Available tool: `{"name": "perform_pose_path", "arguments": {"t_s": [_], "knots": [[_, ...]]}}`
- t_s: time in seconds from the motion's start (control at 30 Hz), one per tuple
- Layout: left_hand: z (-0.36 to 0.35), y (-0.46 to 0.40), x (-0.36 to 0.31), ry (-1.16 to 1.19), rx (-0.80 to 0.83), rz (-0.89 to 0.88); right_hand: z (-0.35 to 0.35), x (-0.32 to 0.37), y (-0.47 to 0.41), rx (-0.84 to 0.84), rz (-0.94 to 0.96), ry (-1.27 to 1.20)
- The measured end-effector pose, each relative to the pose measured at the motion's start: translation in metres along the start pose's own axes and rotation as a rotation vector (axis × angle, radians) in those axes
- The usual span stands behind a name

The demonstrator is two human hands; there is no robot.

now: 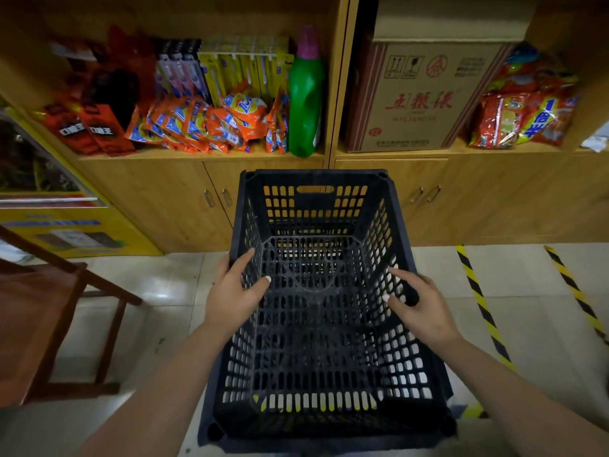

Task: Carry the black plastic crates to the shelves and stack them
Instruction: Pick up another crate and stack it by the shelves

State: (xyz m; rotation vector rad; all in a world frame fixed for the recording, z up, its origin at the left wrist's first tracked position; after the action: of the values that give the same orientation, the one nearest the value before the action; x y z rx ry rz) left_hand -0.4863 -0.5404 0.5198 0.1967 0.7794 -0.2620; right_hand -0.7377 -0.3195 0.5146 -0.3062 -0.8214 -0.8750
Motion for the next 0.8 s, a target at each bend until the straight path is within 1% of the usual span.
{"name": "perform_pose_path", "arguments": {"t_s": [0.17,0.37,0.47,0.6,0.8], "knots": [[0.002,-0.018,-0.007,0.029,-0.049,0.034,-0.005,0.007,-0.023,0.004,0.013,-0.014],[0.001,-0.039,-0.007,0.063,-0.047,0.020,-0.009,0.014,-0.041,-0.010,0.036,-0.085],[-0.001,-0.045,-0.009,0.072,-0.059,0.017,-0.009,0.014,-0.047,-0.019,0.047,-0.081],[-0.007,-0.049,-0.013,0.034,-0.059,-0.004,-0.009,0.011,-0.057,-0.013,0.051,-0.053],[-0.016,-0.048,-0.014,-0.076,0.001,-0.032,-0.010,0.002,-0.058,0.009,0.032,0.007]]}}
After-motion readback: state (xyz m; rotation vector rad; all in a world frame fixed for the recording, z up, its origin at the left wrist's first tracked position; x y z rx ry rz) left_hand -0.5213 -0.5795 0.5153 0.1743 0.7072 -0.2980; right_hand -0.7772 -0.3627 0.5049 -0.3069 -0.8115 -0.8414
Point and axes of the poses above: each hand's wrist, its own y-axis away from the middle knuckle, its own z-axis out of the back of the hand, x = y × z, the point moved 4 cm from there along -y, towards the middle knuckle, and after that the axes turned 11 degrees about -x, right-handed, at the moved point
